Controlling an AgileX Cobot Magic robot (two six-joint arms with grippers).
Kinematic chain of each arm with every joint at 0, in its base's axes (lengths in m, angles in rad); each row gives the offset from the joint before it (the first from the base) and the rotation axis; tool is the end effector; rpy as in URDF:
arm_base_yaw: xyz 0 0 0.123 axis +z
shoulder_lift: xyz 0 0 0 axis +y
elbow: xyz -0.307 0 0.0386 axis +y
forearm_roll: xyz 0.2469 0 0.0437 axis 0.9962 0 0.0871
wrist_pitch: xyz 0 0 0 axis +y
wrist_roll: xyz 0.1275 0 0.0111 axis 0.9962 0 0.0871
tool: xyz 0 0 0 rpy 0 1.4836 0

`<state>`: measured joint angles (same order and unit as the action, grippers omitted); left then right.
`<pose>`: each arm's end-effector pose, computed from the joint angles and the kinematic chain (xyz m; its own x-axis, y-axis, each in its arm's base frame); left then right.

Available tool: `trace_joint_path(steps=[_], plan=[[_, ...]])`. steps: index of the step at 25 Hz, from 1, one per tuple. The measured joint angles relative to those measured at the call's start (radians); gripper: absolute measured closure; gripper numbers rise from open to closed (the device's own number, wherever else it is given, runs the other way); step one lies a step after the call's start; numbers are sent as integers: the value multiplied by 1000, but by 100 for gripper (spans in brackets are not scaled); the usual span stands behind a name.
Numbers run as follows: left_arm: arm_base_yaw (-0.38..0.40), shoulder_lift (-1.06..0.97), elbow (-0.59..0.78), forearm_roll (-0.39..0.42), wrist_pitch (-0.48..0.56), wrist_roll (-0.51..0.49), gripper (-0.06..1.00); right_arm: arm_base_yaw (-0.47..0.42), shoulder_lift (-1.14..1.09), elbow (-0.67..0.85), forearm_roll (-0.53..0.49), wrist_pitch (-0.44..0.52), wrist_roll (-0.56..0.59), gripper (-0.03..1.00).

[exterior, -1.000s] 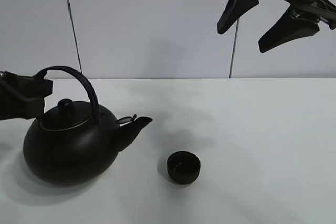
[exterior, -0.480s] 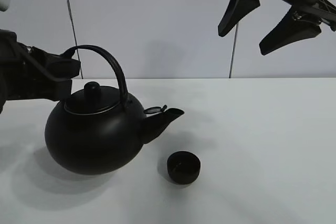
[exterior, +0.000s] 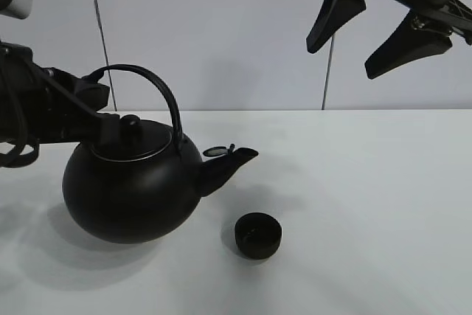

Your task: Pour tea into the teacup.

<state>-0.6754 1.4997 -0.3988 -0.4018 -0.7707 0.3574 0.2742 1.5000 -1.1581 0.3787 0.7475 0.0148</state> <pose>0.2447 -0.1514 0.1970 -0.1941 0.2313 -0.9533 0.4102 0.9019 0.1353 0.3133 0.1215 0.2884 -0.8743 0.0500 -0.4828 -0.1490 0.9190 0.3650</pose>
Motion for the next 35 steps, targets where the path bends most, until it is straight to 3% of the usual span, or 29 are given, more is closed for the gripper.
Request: trace_joint_path(steps=[12,24,35], plan=[[-15,130,-22,-23,-65,0,81,0,0,0,0,-1,0,47],[-16,132,-76,-26,-58,208,81,0,0,0,-1,-6,0,47],[-16,134,-76,3,-35,232,82,0,0,0,-1,-6,0,47]])
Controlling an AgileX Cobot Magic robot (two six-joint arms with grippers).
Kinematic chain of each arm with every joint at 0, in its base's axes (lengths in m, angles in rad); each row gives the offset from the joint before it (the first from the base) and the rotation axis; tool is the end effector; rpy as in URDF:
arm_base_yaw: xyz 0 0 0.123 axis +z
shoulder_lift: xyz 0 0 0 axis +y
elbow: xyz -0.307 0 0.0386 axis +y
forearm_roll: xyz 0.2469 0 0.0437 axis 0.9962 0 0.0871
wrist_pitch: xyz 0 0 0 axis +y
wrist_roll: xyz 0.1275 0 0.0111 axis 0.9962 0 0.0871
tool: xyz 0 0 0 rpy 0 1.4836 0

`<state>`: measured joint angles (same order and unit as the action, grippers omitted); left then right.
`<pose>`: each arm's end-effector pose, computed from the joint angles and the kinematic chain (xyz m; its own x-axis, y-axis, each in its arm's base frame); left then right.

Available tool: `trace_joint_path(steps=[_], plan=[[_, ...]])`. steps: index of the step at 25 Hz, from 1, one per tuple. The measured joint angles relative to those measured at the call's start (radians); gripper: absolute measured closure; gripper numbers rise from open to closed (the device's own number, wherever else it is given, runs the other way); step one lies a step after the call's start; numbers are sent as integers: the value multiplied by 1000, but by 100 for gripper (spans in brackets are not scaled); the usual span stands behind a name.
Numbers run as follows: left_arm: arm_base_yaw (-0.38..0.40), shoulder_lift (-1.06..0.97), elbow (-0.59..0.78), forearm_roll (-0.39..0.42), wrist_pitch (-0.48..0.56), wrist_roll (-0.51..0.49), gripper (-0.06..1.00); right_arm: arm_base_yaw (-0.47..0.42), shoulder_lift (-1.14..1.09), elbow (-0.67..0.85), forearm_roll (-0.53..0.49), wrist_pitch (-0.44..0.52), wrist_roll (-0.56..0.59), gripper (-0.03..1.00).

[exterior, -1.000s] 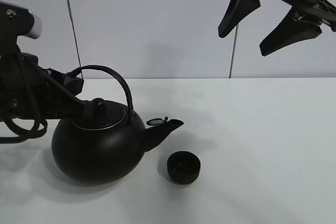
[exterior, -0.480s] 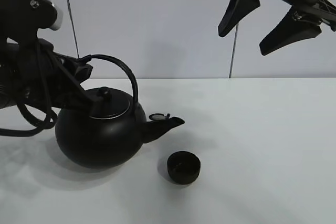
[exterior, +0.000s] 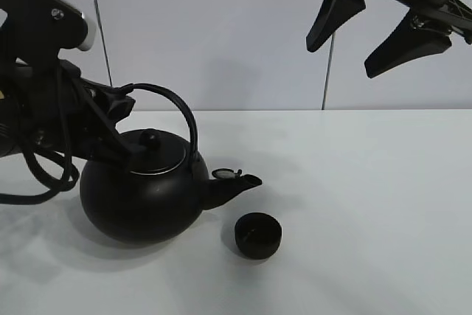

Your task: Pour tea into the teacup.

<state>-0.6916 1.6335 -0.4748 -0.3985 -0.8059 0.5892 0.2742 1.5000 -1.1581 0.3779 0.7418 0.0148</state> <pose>0.2646 -0.1726 0.1811 -0.0992 0.4571 -0.8839 0.4577 0.8097 0.3673 0.3139 0.1215 0.2888 -0.8716 0.0517 -0.4876 -0.1493 0.9192 0.3643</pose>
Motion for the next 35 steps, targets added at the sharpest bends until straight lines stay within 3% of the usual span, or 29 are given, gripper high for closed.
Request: trace_joint_path(steps=[35], plan=[[0,0,0,-42,18,177,82,0,0,0,0,-1,0,47]])
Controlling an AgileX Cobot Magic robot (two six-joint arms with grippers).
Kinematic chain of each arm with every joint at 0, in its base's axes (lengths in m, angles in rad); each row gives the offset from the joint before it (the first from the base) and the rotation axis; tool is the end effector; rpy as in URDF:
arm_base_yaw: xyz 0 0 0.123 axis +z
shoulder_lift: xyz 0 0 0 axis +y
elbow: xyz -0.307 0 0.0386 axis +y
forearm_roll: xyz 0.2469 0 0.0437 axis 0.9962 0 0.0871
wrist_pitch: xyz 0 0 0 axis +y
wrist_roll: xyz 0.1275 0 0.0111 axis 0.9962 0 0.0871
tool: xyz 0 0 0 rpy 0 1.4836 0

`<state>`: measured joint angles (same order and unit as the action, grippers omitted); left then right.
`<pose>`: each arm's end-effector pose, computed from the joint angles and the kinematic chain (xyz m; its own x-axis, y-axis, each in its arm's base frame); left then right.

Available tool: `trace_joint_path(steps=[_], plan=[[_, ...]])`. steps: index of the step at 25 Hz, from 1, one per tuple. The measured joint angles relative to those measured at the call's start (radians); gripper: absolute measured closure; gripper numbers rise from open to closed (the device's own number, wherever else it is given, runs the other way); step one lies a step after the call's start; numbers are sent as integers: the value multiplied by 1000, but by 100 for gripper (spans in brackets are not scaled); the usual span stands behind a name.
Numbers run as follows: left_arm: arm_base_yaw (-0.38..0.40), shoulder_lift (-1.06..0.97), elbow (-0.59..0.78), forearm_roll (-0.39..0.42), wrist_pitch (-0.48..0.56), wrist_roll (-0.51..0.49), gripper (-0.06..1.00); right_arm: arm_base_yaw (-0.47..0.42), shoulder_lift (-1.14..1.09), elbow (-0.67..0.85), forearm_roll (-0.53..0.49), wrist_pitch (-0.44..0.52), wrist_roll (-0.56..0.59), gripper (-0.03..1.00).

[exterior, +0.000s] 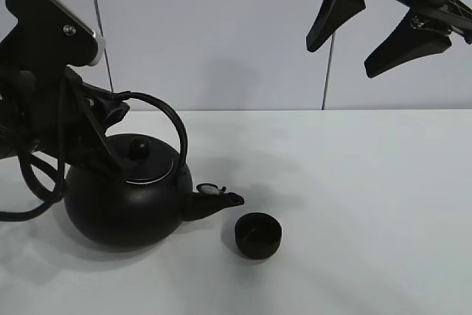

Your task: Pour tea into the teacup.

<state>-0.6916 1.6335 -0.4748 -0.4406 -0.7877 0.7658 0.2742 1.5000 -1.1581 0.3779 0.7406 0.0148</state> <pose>0.2649 -0.1692 0.1782 -0.0610 0.5829 -0.8103 0.4588 0.7373 0.4958 0.3140 0.1214 0.2889 -0.8710 0.0521 -0.4885 -0.1493 0.9192 0.3643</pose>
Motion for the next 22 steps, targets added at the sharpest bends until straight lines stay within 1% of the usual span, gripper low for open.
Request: trace_joint_path(steps=[7,22], plan=[[0,0,0,-18,0,23,82,0,0,0,0,-4,0,47],[0,0,0,-18,3,51,82,0,0,0,0,-4,0,47]])
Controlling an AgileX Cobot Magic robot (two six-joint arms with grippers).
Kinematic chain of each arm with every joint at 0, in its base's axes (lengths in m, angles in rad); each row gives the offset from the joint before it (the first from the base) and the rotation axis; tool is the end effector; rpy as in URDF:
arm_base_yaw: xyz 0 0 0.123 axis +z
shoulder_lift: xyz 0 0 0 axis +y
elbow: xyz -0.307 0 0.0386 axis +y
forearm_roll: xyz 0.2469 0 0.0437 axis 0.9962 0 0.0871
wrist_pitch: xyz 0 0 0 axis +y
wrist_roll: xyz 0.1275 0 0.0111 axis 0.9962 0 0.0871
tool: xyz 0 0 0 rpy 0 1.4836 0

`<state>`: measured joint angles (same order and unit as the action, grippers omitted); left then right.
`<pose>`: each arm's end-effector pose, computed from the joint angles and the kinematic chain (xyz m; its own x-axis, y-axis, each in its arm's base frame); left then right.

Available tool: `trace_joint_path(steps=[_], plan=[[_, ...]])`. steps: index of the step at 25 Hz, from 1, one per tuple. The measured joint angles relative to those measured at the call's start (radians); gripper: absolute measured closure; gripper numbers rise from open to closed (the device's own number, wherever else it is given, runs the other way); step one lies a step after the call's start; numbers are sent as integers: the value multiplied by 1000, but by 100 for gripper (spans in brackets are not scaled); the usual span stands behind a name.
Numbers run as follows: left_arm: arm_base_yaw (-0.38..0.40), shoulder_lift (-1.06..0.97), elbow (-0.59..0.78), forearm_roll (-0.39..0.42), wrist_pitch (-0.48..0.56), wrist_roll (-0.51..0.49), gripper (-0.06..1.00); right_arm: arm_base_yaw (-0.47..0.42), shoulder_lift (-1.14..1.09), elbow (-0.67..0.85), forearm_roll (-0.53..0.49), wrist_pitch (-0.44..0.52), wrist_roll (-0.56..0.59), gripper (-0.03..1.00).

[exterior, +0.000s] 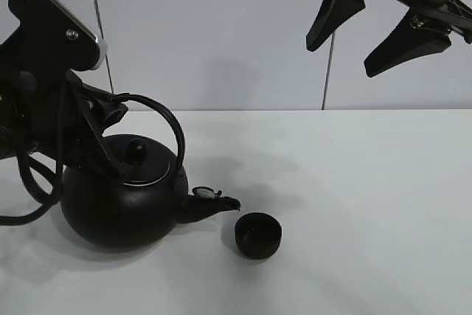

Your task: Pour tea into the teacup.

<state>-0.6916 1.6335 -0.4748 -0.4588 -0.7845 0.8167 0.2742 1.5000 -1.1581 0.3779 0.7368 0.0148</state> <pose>0.2652 -0.1677 0.1775 -0.0537 0.6144 -0.7872 0.4550 0.7168 0.5284 0.3145 0.1214 0.2891 -0.8692 0.0536 -0.4915 -0.1493 0.9192 0.3644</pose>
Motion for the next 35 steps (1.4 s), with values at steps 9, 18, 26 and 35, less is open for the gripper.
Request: trace_joint_path(steps=[9,18,26,35], plan=[[0,0,0,0,9,13,82,0,0,0,0,0,0,47],[0,0,0,0,29,13,82,0,0,0,0,0,0,47],[0,0,0,4,29,14,82,0,0,0,0,0,0,47],[0,0,0,5,29,14,82,0,0,0,0,0,0,47]])
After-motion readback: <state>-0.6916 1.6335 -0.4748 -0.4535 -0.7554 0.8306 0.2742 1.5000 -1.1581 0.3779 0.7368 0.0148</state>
